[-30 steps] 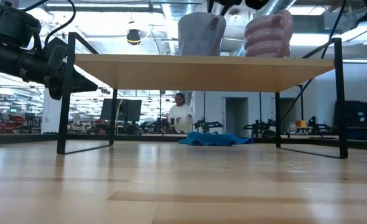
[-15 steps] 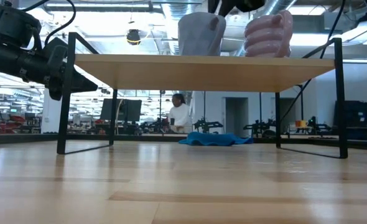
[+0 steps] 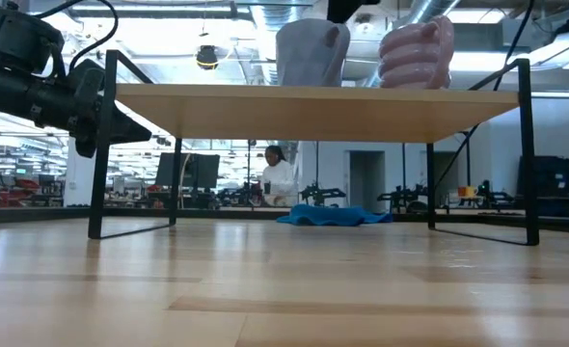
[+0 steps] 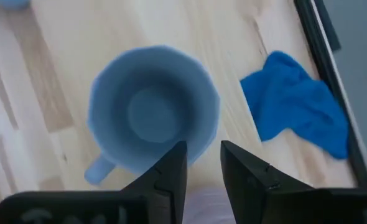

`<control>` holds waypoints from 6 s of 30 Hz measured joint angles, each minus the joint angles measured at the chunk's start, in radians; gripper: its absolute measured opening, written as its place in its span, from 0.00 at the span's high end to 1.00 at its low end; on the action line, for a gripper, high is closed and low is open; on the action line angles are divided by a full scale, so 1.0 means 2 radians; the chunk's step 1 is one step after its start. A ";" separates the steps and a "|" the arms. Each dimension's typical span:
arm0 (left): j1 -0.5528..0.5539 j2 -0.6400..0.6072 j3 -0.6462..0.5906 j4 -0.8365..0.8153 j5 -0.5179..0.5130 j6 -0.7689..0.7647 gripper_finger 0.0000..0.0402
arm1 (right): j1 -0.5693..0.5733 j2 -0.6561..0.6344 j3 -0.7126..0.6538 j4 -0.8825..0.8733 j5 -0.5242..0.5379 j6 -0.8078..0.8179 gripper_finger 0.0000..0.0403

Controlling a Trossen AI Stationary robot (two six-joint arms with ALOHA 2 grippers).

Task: Stack small to large cups/mugs on shelf
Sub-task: Put the blue mug on the shelf

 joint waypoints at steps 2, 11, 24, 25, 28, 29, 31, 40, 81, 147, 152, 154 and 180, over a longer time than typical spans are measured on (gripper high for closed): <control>0.000 0.000 0.000 0.000 0.000 -0.001 0.93 | 0.013 0.000 0.000 0.000 -0.001 -0.028 0.71; 0.000 0.000 0.000 0.000 0.000 -0.006 0.93 | 0.063 0.000 0.000 0.003 -0.002 -0.125 0.71; 0.000 0.000 0.000 0.000 0.000 -0.004 0.93 | 0.058 0.005 -0.002 0.073 -0.004 -0.159 0.71; 0.000 0.000 0.000 0.000 0.000 -0.004 0.93 | 0.056 0.005 -0.002 0.073 -0.005 -0.159 0.71; 0.000 0.000 0.000 0.000 0.000 -0.004 0.93 | 0.050 0.005 -0.002 0.074 -0.017 -0.155 0.71; 0.000 0.000 0.000 0.000 0.000 -0.004 0.93 | 0.048 0.005 -0.002 0.074 -0.026 -0.155 0.71; 0.000 0.000 0.000 0.000 0.000 -0.004 0.93 | 0.048 0.005 -0.002 0.074 -0.035 -0.156 0.71; 0.000 0.000 0.000 0.000 0.000 0.010 0.93 | 0.048 0.005 -0.002 0.076 -0.052 -0.166 0.71; 0.000 0.000 0.000 0.000 -0.001 0.012 0.93 | 0.026 0.006 -0.053 0.098 -0.063 -0.132 0.71; 0.000 0.000 0.000 0.000 -0.001 0.030 0.93 | 0.005 0.039 -0.052 0.072 -0.104 -0.017 0.93; 0.000 0.000 0.000 0.000 -0.001 0.030 0.93 | 0.005 0.039 -0.052 0.074 -0.106 -0.001 0.93; 0.000 0.000 0.000 0.000 -0.001 0.030 0.93 | 0.002 0.039 -0.052 0.078 -0.107 0.013 0.93; 0.000 0.000 0.000 0.000 -0.001 0.030 0.93 | 0.003 0.039 -0.052 0.075 -0.109 0.043 0.85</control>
